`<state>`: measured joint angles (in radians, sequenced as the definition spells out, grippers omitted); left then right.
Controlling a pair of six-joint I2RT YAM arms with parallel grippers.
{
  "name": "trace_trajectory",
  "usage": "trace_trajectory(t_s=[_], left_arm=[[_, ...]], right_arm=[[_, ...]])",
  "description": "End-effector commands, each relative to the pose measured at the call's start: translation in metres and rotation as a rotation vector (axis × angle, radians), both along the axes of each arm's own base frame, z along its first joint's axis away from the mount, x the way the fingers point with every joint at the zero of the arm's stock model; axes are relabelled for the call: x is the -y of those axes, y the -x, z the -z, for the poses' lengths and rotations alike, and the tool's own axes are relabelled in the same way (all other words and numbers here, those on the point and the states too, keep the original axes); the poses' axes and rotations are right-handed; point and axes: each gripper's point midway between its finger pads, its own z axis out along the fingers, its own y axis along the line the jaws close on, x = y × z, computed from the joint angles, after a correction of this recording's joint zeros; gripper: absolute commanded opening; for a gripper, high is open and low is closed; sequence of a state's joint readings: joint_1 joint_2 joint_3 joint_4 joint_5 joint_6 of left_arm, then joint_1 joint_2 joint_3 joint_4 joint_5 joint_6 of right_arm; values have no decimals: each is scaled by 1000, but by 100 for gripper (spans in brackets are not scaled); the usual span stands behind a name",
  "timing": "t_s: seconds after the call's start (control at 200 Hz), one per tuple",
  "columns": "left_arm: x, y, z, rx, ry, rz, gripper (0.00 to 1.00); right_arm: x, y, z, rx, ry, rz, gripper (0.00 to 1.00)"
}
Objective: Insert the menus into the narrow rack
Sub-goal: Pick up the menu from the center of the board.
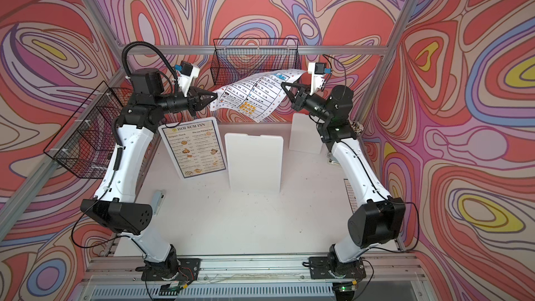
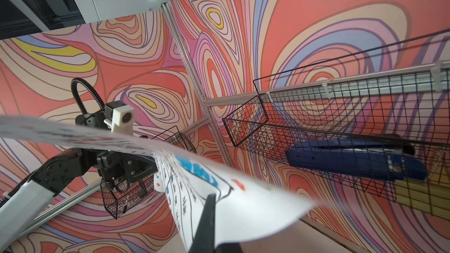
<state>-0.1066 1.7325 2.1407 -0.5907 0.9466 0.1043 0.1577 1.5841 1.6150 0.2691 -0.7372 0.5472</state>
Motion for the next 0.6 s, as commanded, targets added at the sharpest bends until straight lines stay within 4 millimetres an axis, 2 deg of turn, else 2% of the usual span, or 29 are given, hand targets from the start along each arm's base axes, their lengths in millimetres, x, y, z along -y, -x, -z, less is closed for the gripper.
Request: trace_trajectory(t_s=[0.0,0.12,0.195,0.245,0.29,0.32,0.466,0.596], left_arm=[[-5,-3,15,-72,-17,-6,0],[-2,11,15,-76,-24,46,0],[-1,22,20,-81,-43,71,1],[-3,22,23,-91,-48,50,12],[-5,23,26,-103,-50,37,29],[-4,26,27,-107,-52,40,36],[-4,46,28,-115,-69,72,52],[-10,49,36,-53,-63,7,72]], right_arm=[[9,7,-3,30,0,29,0],[12,15,-10,53,8,45,0],[9,28,-14,100,0,14,0],[11,33,-18,120,-15,17,0],[12,37,-21,131,-27,16,0],[12,38,-23,133,-36,11,0],[10,42,-31,129,-89,-33,0],[12,48,-39,132,-119,-37,0]])
